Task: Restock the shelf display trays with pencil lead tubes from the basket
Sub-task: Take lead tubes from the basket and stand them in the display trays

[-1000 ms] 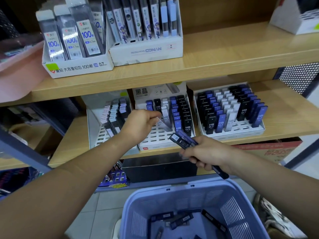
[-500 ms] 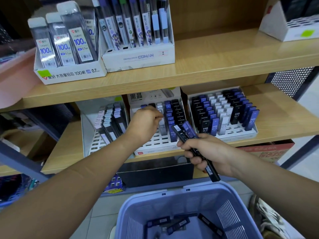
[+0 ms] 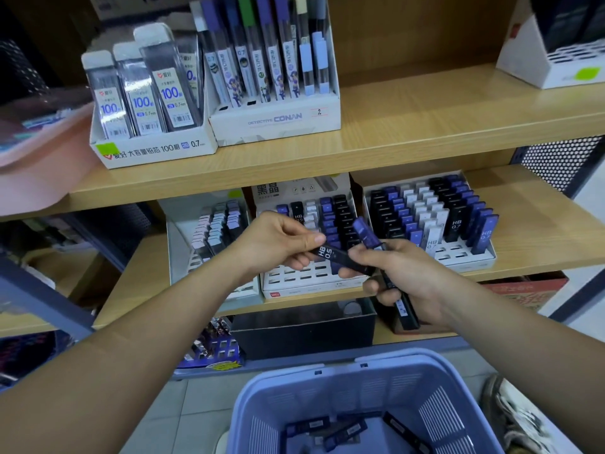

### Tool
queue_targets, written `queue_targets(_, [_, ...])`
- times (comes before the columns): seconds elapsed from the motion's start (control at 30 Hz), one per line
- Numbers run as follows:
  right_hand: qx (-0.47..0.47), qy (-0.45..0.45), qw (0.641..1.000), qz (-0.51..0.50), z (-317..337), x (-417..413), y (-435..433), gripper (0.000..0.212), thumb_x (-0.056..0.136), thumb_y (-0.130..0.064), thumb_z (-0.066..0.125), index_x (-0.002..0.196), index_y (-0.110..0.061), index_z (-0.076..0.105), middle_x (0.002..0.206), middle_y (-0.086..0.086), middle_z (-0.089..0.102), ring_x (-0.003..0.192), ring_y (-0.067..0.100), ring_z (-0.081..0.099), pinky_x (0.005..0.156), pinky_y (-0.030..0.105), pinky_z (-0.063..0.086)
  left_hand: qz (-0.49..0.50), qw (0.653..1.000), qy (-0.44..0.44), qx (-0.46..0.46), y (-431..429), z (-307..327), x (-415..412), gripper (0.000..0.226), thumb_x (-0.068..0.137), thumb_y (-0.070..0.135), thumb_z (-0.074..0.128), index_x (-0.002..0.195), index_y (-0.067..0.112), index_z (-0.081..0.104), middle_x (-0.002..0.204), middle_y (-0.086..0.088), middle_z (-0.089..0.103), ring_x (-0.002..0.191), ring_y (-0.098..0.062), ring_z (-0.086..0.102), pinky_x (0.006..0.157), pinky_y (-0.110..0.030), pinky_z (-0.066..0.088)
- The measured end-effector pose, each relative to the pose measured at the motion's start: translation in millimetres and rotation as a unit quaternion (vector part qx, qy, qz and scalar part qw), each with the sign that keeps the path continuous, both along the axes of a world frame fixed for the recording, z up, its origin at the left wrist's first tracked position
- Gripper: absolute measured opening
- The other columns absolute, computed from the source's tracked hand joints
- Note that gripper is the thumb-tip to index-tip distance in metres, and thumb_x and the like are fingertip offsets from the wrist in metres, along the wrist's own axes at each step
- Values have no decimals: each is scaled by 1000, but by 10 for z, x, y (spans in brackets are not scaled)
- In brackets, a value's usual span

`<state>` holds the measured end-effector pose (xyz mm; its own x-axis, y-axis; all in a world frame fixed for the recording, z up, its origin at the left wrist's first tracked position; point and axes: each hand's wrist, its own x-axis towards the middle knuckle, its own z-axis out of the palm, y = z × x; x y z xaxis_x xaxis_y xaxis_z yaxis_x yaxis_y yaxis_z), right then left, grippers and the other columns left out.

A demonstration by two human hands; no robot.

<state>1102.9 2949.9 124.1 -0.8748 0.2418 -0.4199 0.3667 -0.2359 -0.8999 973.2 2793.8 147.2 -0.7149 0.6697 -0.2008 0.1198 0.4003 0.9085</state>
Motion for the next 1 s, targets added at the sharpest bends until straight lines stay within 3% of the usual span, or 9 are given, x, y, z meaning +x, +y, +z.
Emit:
queue_targets(0.2, [31,8,999,23,7,-24,-35,10,98,-18,57,102,-10,56,92,11,76,45,10,43,35,17,26,48,993,-87,63,-28,-26,-30,16,84,7,66,98,0,67,71,-9,70,57,-10,65,55,-16,54])
queue_targets(0.33, [73,-9,996,46,-28,-34,-90,14,97,-28,59,103,-15,58,85,5,76,44,10,39,37,18,26,39,995,-87,39,-92,-28,-74,13,84,4,66,97,4,69,70,-5,70,61,-9,67,58,-16,55])
queue_targets(0.43, [72,-44,996,34,-70,-72,-140,21,95,-27,62,112,-16,56,69,4,59,42,10,32,36,18,23,93,996,-4,-4,-142,-14,-160,16,85,3,66,101,0,68,72,-7,69,59,-8,66,59,-18,56])
queue_targets(0.53, [18,-53,998,9,-90,-119,-175,19,87,-5,55,106,-11,55,69,4,44,45,11,33,39,20,26,160,973,153,-68,-193,-54,-317,14,87,7,66,101,4,68,82,-6,71,71,-14,68,75,-31,59])
queue_targets(0.6, [-12,-42,999,-1,-80,-138,-201,23,87,5,49,106,-6,58,70,6,47,49,12,40,42,21,33,176,949,244,-90,-201,-91,-380,14,88,10,65,100,11,71,94,-5,72,87,-18,67,86,-30,54])
queue_targets(0.67, [-41,-30,999,-3,-58,-140,-219,23,92,8,47,108,-3,60,76,10,58,53,13,50,45,21,42,175,929,312,-99,-176,-121,-397,18,89,11,63,104,11,71,104,-4,71,95,-16,64,87,-21,47])
queue_targets(0.8, [-68,-23,997,6,15,-92,-208,15,102,-6,47,112,-6,58,92,14,75,60,19,66,46,23,49,147,911,372,-105,-81,-193,-448,21,91,11,60,109,10,71,108,-7,71,99,-20,64,84,-15,41])
queue_targets(1.0, [-33,-30,999,23,20,-26,-190,15,102,-18,51,112,-10,58,82,11,72,46,18,59,35,19,37,74,895,402,-178,70,-406,-538,28,95,17,56,121,13,65,123,-9,65,114,-26,59,97,-27,44])
